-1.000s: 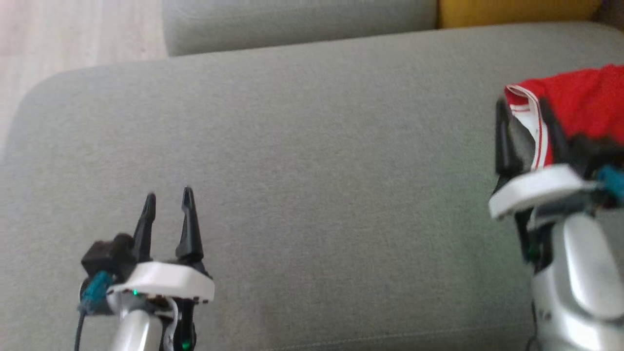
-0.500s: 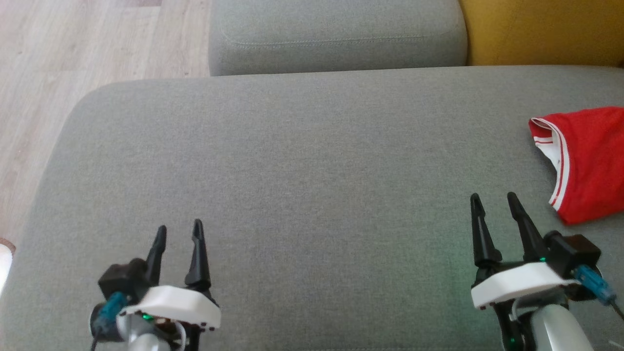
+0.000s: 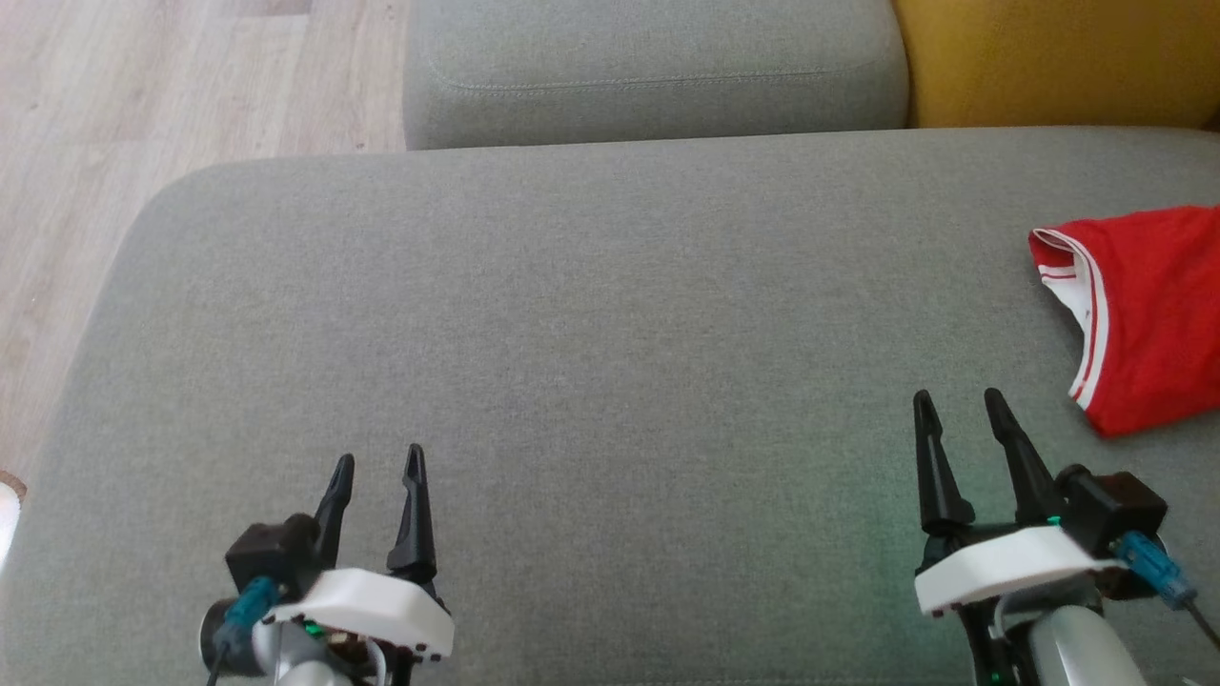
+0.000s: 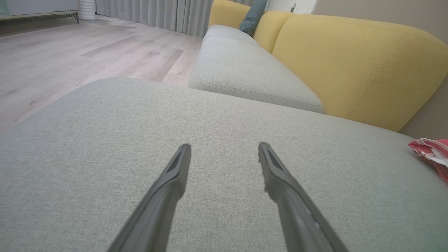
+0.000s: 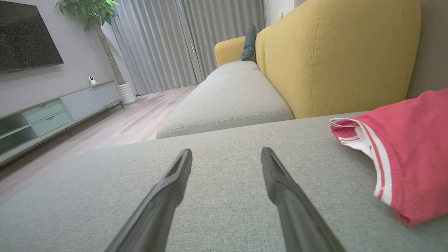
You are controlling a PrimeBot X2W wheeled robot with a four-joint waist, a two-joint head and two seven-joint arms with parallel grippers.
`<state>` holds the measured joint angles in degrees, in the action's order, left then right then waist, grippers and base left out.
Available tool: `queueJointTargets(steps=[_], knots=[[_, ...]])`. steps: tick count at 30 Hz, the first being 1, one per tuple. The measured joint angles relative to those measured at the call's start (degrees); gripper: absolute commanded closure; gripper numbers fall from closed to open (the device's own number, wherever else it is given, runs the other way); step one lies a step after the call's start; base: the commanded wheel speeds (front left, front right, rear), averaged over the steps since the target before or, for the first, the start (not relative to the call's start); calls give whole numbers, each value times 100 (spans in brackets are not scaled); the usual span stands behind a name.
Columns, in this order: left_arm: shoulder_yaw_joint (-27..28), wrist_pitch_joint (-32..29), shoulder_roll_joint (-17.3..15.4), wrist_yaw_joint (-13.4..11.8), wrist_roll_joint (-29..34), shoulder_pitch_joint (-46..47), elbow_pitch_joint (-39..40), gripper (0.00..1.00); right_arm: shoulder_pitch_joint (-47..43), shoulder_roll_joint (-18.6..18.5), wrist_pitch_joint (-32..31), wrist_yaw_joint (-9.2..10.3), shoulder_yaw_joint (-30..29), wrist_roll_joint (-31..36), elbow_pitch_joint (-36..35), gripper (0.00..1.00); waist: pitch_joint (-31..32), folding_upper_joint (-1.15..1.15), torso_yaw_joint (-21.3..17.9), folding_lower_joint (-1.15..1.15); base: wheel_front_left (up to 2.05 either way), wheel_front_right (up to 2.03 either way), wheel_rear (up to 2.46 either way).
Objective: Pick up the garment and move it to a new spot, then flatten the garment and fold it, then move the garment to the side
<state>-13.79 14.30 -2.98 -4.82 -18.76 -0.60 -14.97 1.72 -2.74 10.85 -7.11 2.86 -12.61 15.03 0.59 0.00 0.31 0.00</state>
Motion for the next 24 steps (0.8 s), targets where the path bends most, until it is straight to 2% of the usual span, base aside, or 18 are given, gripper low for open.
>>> queueJointTargets(steps=[11, 12, 17, 24], knots=[[-14, -4, -1, -4, -3, -2, -24, 0, -1, 1, 7, 0, 1, 0, 55, 0, 10, 0, 17, 0, 0, 0, 0], [-21, -11, -1, -4, -3, -19, -102, 100, -12, 2, -2, 1, 9, 0, 134, 100, 10, 0, 18, 0, 0, 0, 0], [-33, -20, -1, -3, -20, -347, -525, 100, -312, 13, -27, 1, 29, -15, 586, 100, 10, 0, 17, 0, 0, 0, 0], [-4, -119, -1, 37, -381, -366, -539, 100, -349, 13, -86, 1, 18, -394, 584, 100, 6, 0, 15, 0, 0, 0, 0]])
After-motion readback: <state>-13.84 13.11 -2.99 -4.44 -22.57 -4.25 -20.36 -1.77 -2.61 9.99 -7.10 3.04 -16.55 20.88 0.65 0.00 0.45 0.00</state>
